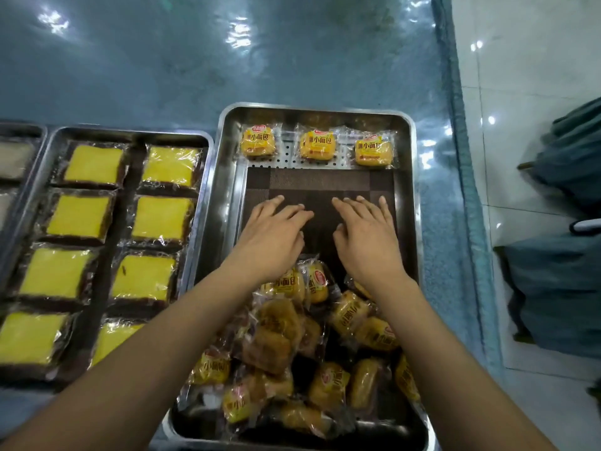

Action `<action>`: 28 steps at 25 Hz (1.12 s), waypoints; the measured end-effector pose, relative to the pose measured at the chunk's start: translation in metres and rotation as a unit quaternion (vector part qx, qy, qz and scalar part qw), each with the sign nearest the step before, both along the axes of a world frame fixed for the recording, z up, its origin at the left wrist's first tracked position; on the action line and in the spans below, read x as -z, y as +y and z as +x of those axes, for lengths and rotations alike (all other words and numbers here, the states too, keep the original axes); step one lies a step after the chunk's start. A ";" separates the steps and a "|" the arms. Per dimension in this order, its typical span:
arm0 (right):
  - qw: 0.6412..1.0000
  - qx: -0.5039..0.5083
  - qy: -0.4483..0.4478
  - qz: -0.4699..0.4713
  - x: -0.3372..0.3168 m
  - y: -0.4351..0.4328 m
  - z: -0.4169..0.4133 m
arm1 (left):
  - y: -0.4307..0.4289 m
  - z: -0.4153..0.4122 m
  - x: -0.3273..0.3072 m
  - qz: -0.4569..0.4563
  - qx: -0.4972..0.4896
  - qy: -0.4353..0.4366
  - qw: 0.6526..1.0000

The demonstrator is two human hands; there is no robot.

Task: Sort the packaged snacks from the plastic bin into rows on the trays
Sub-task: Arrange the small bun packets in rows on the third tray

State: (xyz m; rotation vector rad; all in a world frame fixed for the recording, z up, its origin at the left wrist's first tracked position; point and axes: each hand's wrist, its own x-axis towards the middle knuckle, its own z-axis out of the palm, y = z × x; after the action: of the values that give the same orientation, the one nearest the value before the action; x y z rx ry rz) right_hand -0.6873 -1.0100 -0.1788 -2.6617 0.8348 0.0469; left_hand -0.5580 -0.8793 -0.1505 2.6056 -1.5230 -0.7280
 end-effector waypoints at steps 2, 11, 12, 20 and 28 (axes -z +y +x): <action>0.998 -0.034 -0.024 0.038 -0.007 0.018 -0.004 | 0.028 -0.008 -0.009 0.004 -0.024 0.016 1.000; 0.982 -0.170 -0.050 0.058 -0.004 0.074 -0.036 | 0.105 -0.030 -0.013 0.059 -0.013 0.032 0.998; 0.984 -0.168 -0.037 0.047 -0.002 0.076 -0.039 | 0.105 -0.030 -0.011 0.062 -0.005 0.032 0.998; 0.986 -0.160 0.011 -0.041 0.001 0.075 -0.049 | 0.093 -0.033 -0.017 0.093 0.044 0.024 0.994; 0.990 -0.031 0.032 -0.131 0.017 0.054 -0.022 | 0.048 -0.024 -0.001 0.073 0.051 -0.007 0.996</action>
State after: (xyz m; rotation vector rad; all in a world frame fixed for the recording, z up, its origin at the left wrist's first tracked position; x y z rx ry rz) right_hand -0.7090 -0.9560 -0.1954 -2.9463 0.8275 0.0412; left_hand -0.5823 -0.8318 -0.1491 2.6569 -1.6780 -0.8628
